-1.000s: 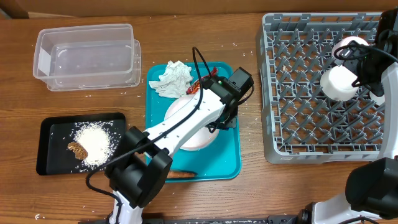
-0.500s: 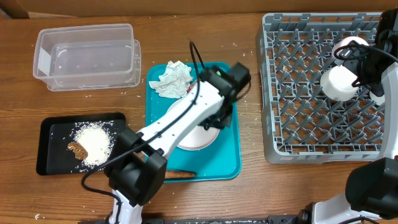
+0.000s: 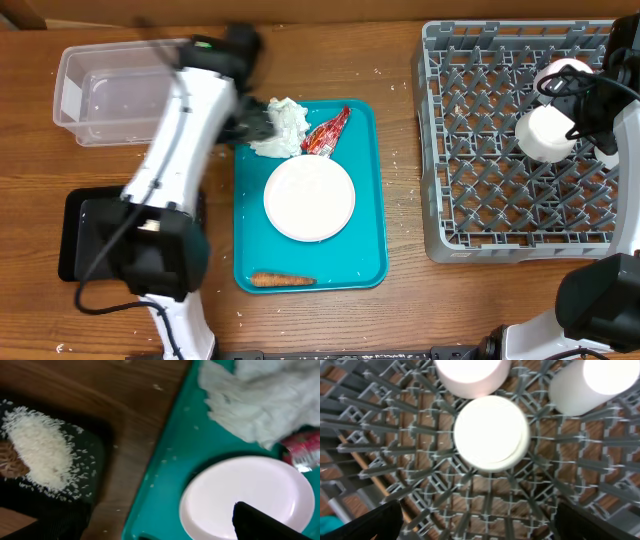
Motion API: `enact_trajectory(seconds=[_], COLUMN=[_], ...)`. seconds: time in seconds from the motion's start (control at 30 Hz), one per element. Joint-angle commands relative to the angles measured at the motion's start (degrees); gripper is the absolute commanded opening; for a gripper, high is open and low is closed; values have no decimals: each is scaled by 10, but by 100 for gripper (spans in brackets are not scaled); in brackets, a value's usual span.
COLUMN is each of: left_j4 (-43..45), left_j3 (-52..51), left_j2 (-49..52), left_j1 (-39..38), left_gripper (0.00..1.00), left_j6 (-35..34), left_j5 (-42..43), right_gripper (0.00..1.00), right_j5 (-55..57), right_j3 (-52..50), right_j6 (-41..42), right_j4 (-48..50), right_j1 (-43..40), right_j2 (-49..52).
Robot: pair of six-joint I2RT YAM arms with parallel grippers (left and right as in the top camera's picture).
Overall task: Sort waste into correct bins and load items into the dishwasher
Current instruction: 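Retract the left arm and move the right gripper to the plate rim, then grasp the white plate rim with the right gripper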
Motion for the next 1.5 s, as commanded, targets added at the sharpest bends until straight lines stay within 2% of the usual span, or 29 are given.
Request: enact_trajectory(seconds=[0.0,0.07,0.2,0.3,0.37,0.47,0.53,0.73,0.87,1.0,1.27,1.3,1.47], left_j4=[-15,-19,-18,-18,-18,-17,-17,-18,-18,-18,-17,-17,-14], left_j3=[12,12,12,12,12,12,12,12,12,12,12,12,12], left_j2=[-24,-24,-24,-24,-24,-24,-24,-24,-24,-24,-24,-24,-24], left_j1=[67,89,122,139,147,151,150,150,150,150,150,150,150], left_gripper=[95,96,100,100,100,100,100,100,100,100,100,100,100], left_j6=[5,5,-9,-12,-13,-12,-12,-12,-12,-12,-12,-12,-12], left_j5=[32,33,32,32,32,29,29,29,30,30,30,30,29], right_gripper=[100,100,100,98,97,98,100,100,100,100,100,98,81], right_j5=[-96,-146,-337,-441,-412,-296,-258,-171,-119,-109,-97,-97,-97], right_j3=[13,13,13,13,12,7,-1,-48,-65,-65,-65,-65,-65], right_j6=[4,5,-10,-114,-140,-139,-140,-139,-137,-137,-136,-136,-136], right_j4=[-9,-25,-26,-26,-39,-55,-51,40,87,98,97,97,96], right_j1=[0,0,2,31,69,155,204,375,449,479,482,482,482], right_j2=[-13,-13,-13,-13,-13,-12,-12,-4,31,81,194,204,239])
